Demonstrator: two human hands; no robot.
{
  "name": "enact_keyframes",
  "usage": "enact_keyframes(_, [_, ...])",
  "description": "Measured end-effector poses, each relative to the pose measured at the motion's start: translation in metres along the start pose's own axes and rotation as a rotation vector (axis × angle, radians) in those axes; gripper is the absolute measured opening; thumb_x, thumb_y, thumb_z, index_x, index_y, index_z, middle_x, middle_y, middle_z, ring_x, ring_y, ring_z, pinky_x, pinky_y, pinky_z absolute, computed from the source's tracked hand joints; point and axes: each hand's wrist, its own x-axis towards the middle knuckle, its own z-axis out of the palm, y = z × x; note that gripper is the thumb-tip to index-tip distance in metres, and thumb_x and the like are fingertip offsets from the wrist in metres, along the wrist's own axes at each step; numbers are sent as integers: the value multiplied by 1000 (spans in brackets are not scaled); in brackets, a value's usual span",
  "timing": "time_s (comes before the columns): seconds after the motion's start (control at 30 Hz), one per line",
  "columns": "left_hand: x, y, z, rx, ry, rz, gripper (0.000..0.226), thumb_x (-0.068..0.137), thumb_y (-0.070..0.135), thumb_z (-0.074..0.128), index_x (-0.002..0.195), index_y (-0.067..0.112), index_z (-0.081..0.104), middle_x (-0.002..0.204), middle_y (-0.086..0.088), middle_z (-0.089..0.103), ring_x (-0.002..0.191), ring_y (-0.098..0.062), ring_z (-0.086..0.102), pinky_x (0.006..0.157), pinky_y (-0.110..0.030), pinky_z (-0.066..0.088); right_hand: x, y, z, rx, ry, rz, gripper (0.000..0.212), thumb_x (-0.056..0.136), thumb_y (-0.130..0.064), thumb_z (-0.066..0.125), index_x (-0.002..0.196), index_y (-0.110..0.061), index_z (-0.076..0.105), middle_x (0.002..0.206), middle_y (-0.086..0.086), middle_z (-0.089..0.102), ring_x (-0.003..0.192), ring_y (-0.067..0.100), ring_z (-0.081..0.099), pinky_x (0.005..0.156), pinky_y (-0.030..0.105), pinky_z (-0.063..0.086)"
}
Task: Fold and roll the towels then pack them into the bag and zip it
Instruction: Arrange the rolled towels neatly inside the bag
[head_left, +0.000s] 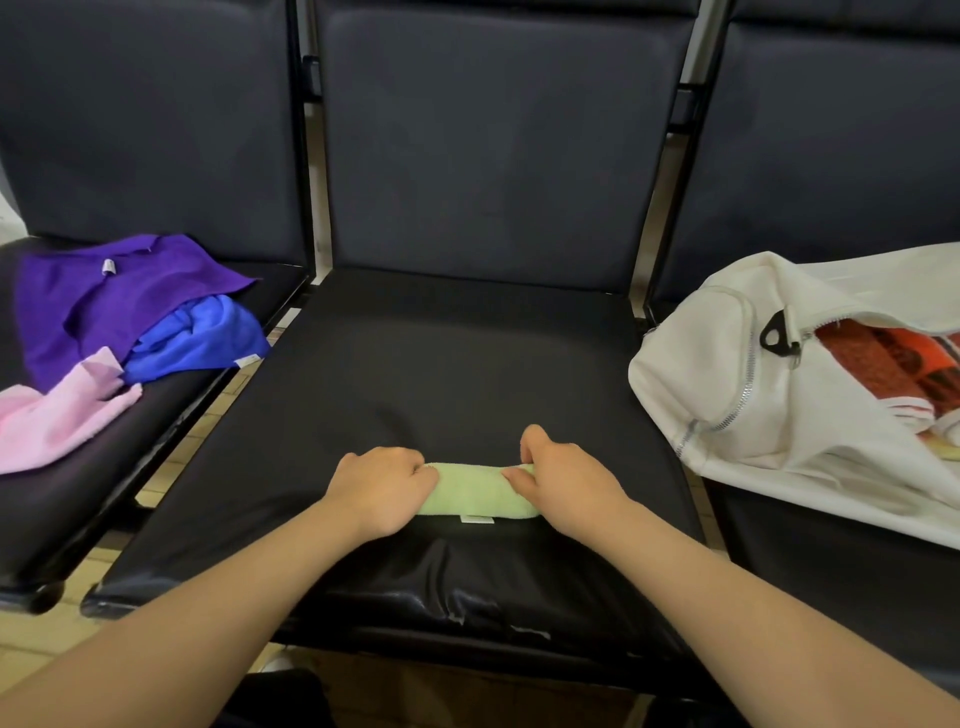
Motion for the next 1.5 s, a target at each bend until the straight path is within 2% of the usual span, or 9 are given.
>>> enact_keyframes(0.13, [1, 3, 9, -71, 101, -63, 18, 92, 33, 46, 104, 19, 44, 100, 6, 43, 87, -16, 49, 78, -31, 36, 3, 3, 8, -180, 173, -152, 19, 98, -22, 46, 118, -20, 47, 120, 1, 45, 105, 22, 48, 86, 33, 39])
enact_keyframes(0.23, [4, -9, 11, 30, 336, 263, 20, 92, 30, 43, 106, 23, 55, 108, 7, 44, 94, -16, 50, 80, -31, 35, 3, 11, 12, -143, 77, -282, 28, 102, -31, 38, 123, -23, 54, 124, -4, 48, 113, 19, 46, 95, 32, 37])
enact_keyframes(0.3, [4, -16, 6, 130, 248, 451, 39, 90, 44, 31, 109, 28, 61, 111, 11, 51, 100, -14, 52, 87, -35, 39, 2, 14, 12, -126, 3, -299, 43, 99, -50, 36, 124, -22, 58, 123, -6, 49, 113, 15, 44, 98, 32, 36])
enact_keyframes(0.43, [4, -25, 0, 192, -28, 409, 75, 69, 64, 19, 133, 35, 46, 127, 16, 46, 116, -7, 44, 100, -31, 29, 5, 16, 9, -102, -68, -310, 47, 88, -61, 51, 115, -24, 61, 110, -5, 46, 103, 15, 47, 91, 32, 42])
enact_keyframes(0.63, [6, -13, -2, 348, 47, 427, 45, 87, 41, 49, 130, 30, 43, 117, 11, 56, 112, -11, 49, 102, -32, 30, 2, 7, 3, 166, -126, -200, 28, 90, -41, 56, 113, -23, 55, 96, -3, 60, 81, 14, 57, 70, 31, 47])
enact_keyframes(0.8, [6, -7, -14, -336, -74, 334, 11, 83, 19, 67, 90, 27, 62, 89, 10, 61, 81, 1, 57, 74, -20, 42, -3, 6, -14, 732, -328, -11, 19, 97, -27, 50, 97, -12, 62, 84, 5, 66, 74, 17, 62, 63, 28, 46])
enact_keyframes(0.93, [-1, 0, -33, -748, -96, 287, 17, 81, 8, 72, 92, 21, 68, 88, 2, 68, 82, -4, 63, 75, -22, 49, -12, 14, -39, 1183, -712, 156, 68, 98, -60, 24, 120, -10, 63, 109, 23, 67, 75, 25, 68, 63, 28, 52])
enact_keyframes(1.1, [-13, 22, -42, -879, 59, 413, 59, 75, -18, 60, 76, 40, 72, 120, 8, 58, 107, -2, 57, 85, -15, 45, -14, 16, -36, 1355, -939, 32, 87, 91, -70, 30, 143, -2, 42, 143, 27, 44, 130, 39, 45, 109, 49, 34])
enact_keyframes(1.5, [-21, 68, -49, -906, 206, 425, 58, 79, -16, 57, 71, 40, 68, 135, 15, 45, 118, -1, 49, 89, -19, 44, -34, 0, -58, 1429, -350, 87, 37, 93, -37, 60, 118, -11, 65, 100, 10, 72, 83, 23, 68, 76, 38, 55])
